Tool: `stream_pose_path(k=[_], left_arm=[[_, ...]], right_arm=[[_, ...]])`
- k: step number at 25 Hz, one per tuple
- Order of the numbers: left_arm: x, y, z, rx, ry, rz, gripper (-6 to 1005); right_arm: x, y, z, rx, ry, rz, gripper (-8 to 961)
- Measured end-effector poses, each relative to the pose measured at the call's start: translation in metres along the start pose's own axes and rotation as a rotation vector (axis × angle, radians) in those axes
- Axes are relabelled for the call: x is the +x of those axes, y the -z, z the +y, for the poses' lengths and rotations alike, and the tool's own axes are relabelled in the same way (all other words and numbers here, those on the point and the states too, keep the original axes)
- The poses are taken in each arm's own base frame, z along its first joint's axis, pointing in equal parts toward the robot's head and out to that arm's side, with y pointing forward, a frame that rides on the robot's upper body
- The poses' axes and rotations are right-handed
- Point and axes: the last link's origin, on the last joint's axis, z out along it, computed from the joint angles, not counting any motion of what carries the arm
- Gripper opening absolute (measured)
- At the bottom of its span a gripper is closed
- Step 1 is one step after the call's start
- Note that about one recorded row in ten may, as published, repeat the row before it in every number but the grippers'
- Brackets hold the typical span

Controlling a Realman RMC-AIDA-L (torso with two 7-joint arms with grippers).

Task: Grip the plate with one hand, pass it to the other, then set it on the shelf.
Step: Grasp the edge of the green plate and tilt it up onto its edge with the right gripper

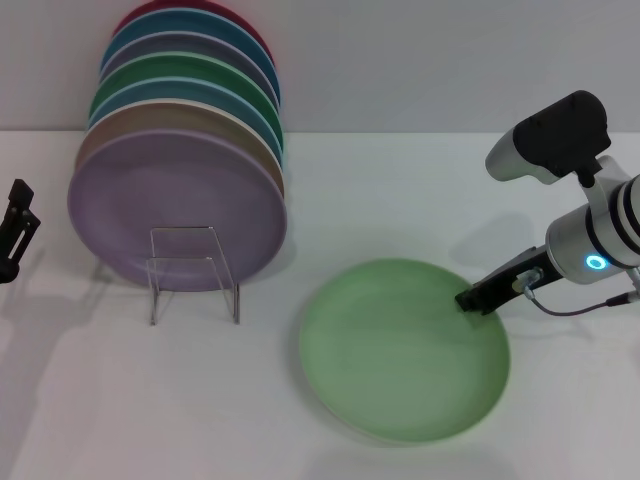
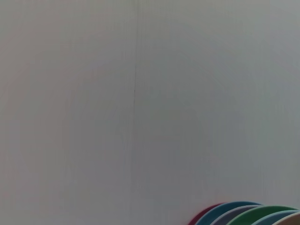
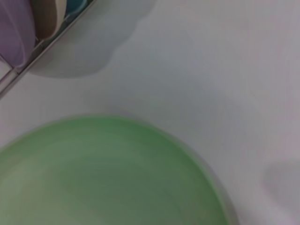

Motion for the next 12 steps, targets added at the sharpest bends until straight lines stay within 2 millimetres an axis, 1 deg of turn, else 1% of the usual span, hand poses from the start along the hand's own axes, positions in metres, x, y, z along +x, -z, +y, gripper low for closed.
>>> stream_pose_path(k=[5,12], left_arm=[[0.0,-0.0001,0.0002,0.0,0.001,0.0,814],[0.0001,-0.0003,0.0003,-0.001,0.001,0.001,812]], right_arm=[[-0.0016,-0.0003,0.0007,0.001,0.005,-0.002,62],[-0.0009,-0.0011,0.0011,0.005,0.014,-0.002,54]])
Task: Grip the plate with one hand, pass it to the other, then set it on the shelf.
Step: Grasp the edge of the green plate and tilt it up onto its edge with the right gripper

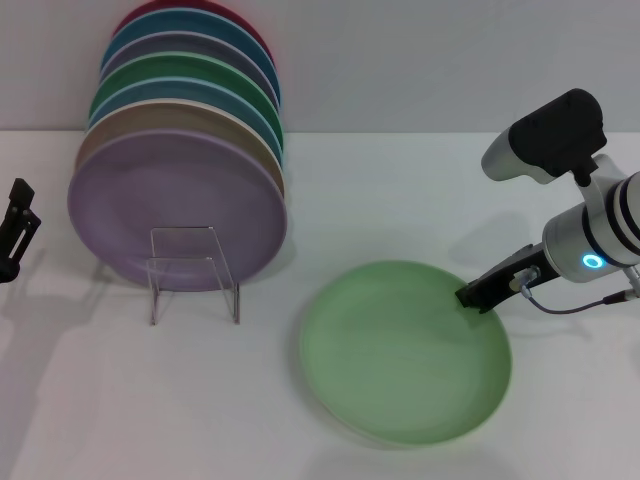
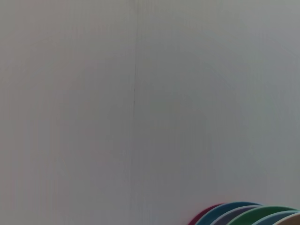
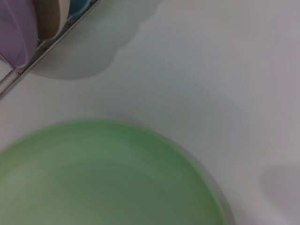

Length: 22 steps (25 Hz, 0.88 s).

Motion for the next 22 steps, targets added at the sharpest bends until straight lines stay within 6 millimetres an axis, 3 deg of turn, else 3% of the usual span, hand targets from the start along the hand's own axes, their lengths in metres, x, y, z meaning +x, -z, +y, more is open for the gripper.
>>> stream_pose_path(k=[22], left_arm=[[0.0009,-0.0008,0.0004,-0.002,0.001,0.006,806]], right_arm=[[-0.0097,0.0081,0.0034,-0.013,0.013,-0.055,40]])
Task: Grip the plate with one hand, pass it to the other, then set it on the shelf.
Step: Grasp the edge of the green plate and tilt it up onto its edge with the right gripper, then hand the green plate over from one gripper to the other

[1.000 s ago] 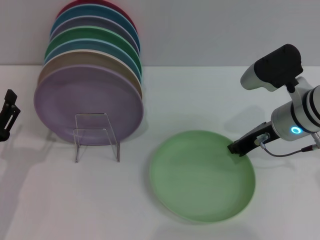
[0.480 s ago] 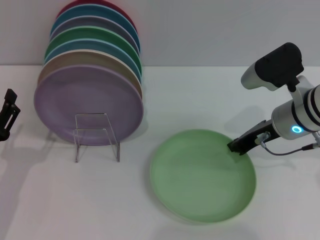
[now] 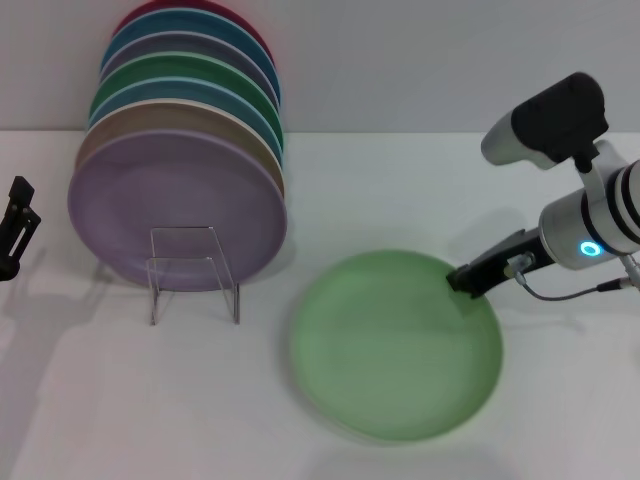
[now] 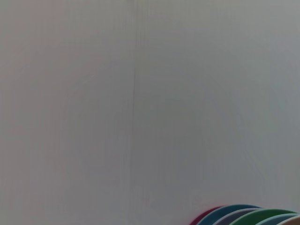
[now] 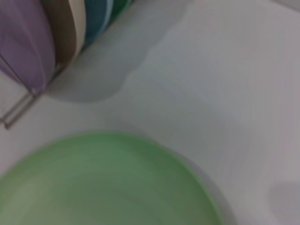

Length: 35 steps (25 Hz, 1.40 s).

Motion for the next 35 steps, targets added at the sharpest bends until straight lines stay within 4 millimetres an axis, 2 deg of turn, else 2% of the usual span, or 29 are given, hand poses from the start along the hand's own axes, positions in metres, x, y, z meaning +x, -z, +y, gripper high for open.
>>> stream_pose_path(k=[9,18,25,29,31,33,34,35], left_arm=[[0.001,0.0,0.0,0.0,0.0,0.004,803],[0.004,-0.001,0.001,0.001,0.006,0.025,801],[0.015,-0.004,0.01,-0.055,0.017,0.092,799],[0.021,-0.011,0.026,-0.161,0.023,0.13,798],[0.023,-0.013,0.029,-0.179,0.026,0.137,797],[0.027,-0.021,0.035,-0.225,0.028,0.139,797],[0.031,-0.035,0.041,-0.258,0.018,0.106,796],[0.031,-0.035,0.041,-0.258,0.018,0.106,796]], right_arm=[[-0.015,0.011,0.011,-0.084,-0.002,-0.13,24],[-0.014,0.022,0.008,-0.102,0.0,-0.199,19],[0.005,0.034,0.01,-0.14,0.15,-0.334,19],[0.031,0.05,0.003,-0.141,0.196,-0.489,19],[0.036,0.053,0.001,-0.134,0.195,-0.522,18],[0.045,0.061,-0.006,-0.11,0.191,-0.583,18],[0.053,0.068,-0.015,-0.08,0.179,-0.622,18],[0.053,0.068,-0.015,-0.08,0.179,-0.622,18]])
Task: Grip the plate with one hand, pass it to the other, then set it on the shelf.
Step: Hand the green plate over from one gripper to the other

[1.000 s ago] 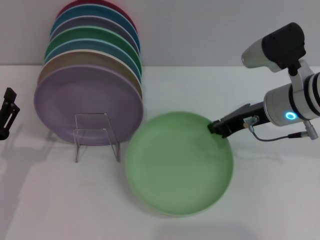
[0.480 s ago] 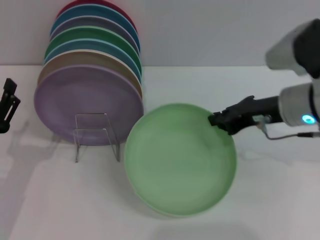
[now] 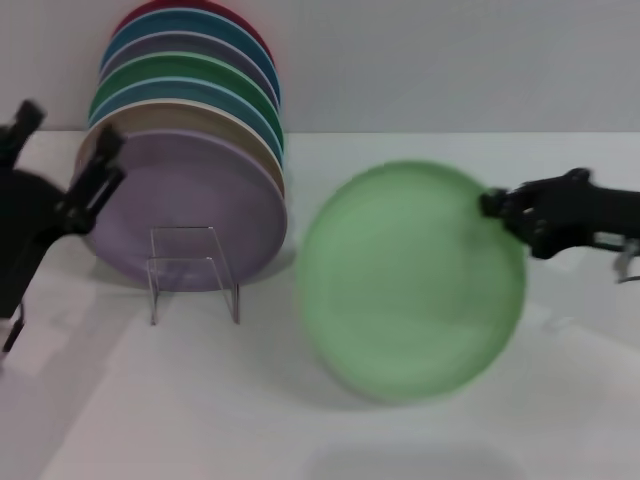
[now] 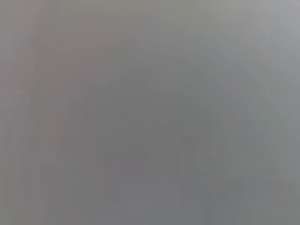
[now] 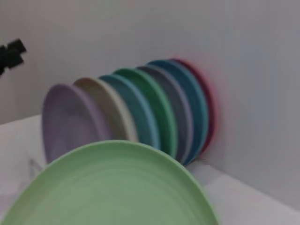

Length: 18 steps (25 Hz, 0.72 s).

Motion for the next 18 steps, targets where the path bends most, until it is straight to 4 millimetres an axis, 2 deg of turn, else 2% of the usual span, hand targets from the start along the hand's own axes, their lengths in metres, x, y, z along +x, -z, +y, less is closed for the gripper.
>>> stream_pose_path(k=[3,4,5,7,9,14,18], left_arm=[[0.01,-0.024,0.007,-0.028,-0.042,-0.071,795],[0.022,-0.041,0.016,-0.047,-0.074,-0.14,795],[0.022,-0.041,0.016,-0.047,-0.074,-0.14,795],[0.035,-0.054,0.023,-0.067,-0.079,-0.196,794],[0.053,-0.068,0.037,-0.109,-0.075,-0.259,794],[0.076,-0.088,0.067,-0.176,-0.083,-0.392,792],[0.082,-0.101,0.089,-0.214,-0.101,-0.496,791]], right_arm=[[0.006,0.015,-0.01,0.055,0.003,-0.026,18],[0.01,0.021,-0.015,0.081,0.009,-0.038,18],[0.01,0.021,-0.015,0.081,0.009,-0.038,18],[0.013,0.026,-0.017,0.099,0.013,-0.06,18],[0.015,0.033,-0.02,0.121,0.03,-0.084,18],[0.013,0.037,-0.022,0.135,0.06,-0.105,18],[0.013,0.038,-0.023,0.143,0.077,-0.107,19]])
